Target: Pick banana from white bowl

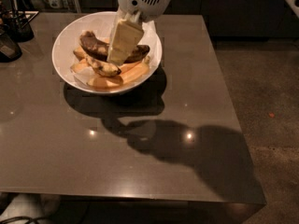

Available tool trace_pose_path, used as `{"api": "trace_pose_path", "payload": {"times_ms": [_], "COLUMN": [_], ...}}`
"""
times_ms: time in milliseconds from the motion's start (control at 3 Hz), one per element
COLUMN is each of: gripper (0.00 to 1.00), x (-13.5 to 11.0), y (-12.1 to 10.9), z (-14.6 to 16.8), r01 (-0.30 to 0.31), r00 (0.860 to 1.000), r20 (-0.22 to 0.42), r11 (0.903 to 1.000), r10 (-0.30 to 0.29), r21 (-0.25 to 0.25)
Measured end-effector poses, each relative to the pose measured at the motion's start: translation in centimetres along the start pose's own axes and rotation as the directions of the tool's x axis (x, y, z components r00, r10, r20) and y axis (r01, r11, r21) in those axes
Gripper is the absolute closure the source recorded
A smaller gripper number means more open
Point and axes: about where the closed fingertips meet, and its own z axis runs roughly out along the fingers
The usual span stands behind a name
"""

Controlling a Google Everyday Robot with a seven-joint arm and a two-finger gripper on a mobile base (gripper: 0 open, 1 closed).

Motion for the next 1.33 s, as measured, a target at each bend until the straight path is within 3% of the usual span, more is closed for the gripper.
{"api": "trace_pose_path", "payload": {"times_ms": [333,667,1000,1333], "gripper": [1.00,1.00,1.00,1.00], "x": [-0.3,-0.8,-2.6,-2.6], "y": [-0.2,1.6,6.7,6.8], "z": [0.0,0.4,2.1,2.2], "r01": [0.005,0.016,0.025,0.025], "r00": [1.000,1.000,1.000,1.000], "r20": [0.007,0.003,0.004,0.002], "r11": [1.0000,0.9997,0.9975,0.9974], "r10": [-0.005,-0.016,-0.025,-0.025], "r21": [0.006,-0.017,-0.066,-0.067]}}
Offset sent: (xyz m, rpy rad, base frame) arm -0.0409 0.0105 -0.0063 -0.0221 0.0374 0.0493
